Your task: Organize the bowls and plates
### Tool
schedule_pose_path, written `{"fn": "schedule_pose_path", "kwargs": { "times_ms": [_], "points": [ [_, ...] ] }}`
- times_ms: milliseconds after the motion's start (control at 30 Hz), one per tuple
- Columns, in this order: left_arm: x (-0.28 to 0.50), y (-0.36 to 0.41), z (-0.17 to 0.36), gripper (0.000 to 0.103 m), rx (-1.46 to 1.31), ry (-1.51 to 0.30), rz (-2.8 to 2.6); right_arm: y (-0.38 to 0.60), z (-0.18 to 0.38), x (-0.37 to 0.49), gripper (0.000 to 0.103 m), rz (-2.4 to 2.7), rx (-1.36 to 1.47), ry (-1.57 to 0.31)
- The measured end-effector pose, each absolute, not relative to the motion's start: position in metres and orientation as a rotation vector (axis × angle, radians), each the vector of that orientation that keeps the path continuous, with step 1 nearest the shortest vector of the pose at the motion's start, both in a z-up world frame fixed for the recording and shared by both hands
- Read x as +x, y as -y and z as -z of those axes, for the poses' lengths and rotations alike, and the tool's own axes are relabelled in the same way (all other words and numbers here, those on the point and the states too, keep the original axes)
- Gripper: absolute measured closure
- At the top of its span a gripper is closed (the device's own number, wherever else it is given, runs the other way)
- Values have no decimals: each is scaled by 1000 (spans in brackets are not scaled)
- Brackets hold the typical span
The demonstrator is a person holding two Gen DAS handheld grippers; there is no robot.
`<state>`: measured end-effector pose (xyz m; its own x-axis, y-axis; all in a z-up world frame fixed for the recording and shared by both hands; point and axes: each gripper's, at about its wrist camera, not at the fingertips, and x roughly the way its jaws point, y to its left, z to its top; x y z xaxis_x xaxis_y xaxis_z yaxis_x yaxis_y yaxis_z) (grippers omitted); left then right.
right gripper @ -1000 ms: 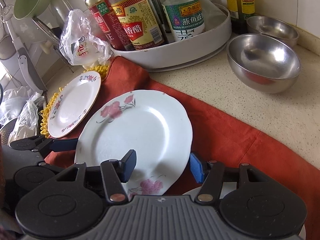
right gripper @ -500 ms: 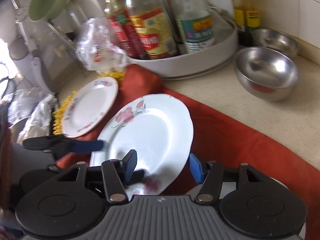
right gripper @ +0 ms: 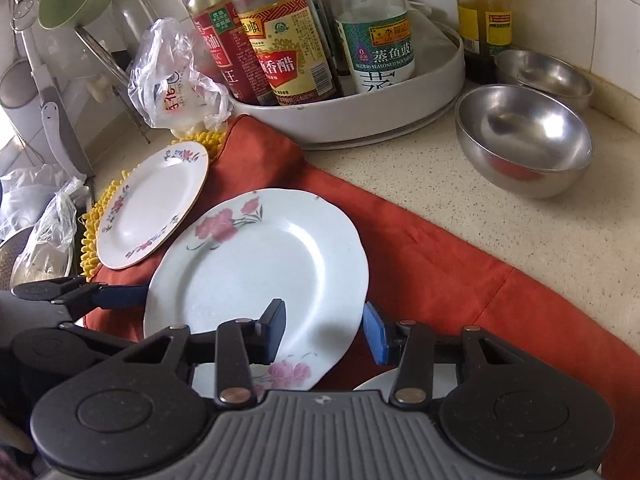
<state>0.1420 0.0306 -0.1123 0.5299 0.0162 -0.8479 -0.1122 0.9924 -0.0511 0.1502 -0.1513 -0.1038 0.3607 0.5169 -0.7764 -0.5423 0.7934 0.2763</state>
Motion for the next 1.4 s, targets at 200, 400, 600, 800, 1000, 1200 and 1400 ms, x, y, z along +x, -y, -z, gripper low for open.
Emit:
{"fn": "schedule_pose_path", "kwargs": {
  "times_ms": [200,400,600,800,1000,1200,1400],
  "points": [
    [151,-34,119,0,-105,-1003,-69,147,113,164,63,-696,-20,-1019],
    [148,-29,115,2,-78,-994,-84,146,112,153,63,-685,-62,-988],
    [140,-27,102,2,-68,-962,-84,149,101,147,63,-683,-36,-961],
    [132,-19,89,2,-51,-926,-71,158,88,137,63,-670,-15,-928],
    [126,-1,80,2,-33,-900,-35,179,75,123,63,-634,10,-904],
    [122,27,79,2,-1,-898,26,211,74,108,63,-575,41,-902],
    [118,61,84,2,36,-912,98,251,79,88,63,-508,80,-916]
  ]
}}
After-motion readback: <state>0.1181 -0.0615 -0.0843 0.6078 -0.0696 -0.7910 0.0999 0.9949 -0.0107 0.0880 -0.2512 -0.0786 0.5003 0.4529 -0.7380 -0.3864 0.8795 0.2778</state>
